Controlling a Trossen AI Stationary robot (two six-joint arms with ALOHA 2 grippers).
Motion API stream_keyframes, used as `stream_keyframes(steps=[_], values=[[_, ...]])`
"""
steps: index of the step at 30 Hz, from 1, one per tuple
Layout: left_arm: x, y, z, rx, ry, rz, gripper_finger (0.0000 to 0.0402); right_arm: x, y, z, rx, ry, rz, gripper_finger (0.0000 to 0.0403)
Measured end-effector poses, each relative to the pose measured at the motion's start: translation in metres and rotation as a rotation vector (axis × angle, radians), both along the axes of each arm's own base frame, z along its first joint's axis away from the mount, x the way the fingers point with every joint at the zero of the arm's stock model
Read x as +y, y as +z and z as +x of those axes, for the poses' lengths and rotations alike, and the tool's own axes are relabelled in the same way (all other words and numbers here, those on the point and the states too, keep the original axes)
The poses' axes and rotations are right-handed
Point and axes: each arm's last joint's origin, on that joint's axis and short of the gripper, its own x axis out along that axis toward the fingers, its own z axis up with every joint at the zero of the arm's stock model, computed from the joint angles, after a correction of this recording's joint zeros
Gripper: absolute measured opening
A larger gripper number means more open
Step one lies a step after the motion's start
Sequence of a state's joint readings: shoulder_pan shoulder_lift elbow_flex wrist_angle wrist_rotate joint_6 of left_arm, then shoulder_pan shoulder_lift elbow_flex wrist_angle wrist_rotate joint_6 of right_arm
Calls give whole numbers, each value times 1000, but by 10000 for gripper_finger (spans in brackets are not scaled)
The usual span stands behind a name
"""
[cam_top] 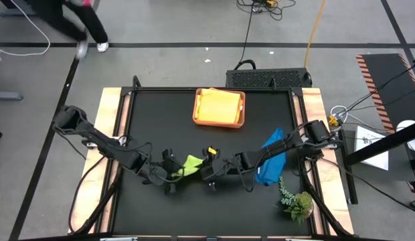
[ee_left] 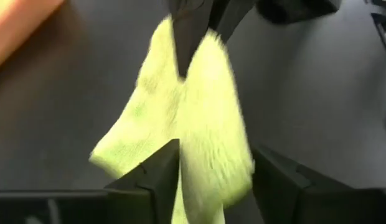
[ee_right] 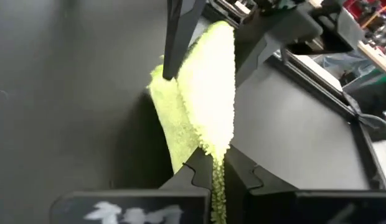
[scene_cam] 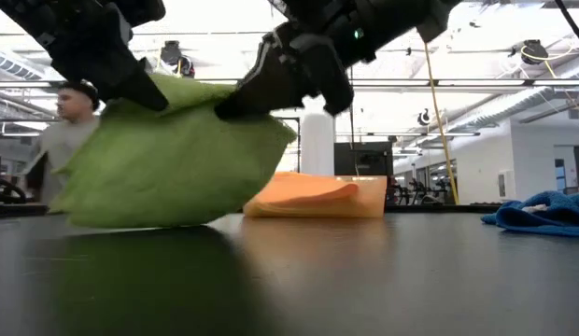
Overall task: Fold microfiber towels
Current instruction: Put the green towel in the orange bin
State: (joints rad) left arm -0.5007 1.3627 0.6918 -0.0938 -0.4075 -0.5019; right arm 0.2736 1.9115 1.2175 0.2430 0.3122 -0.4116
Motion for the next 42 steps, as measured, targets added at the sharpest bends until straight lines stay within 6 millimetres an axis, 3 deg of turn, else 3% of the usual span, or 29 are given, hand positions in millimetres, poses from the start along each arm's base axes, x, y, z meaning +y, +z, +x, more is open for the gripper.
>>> stream_keyframes(steps=[12, 20, 32, 37, 39, 42], values=[[6, 17, -14, -26, 11, 62, 272, -41, 65, -27, -18, -132, 31, 1], [8, 23, -29, -32, 91, 158, 274, -89, 111, -65, 6, -292, 80, 1], [9, 24, -30, -52, 115, 246, 232, -174, 100, -81, 138, -443, 254, 0], [12, 25, -29, -66, 155, 276, 224, -212, 95, -95, 175, -482, 482, 0], [13, 25, -29, -65, 156, 276, 223, -218, 92, -100, 211, -482, 534, 0], [13, 25, -29, -63, 155, 278, 225, -210, 91, -99, 247, -423, 592, 0]])
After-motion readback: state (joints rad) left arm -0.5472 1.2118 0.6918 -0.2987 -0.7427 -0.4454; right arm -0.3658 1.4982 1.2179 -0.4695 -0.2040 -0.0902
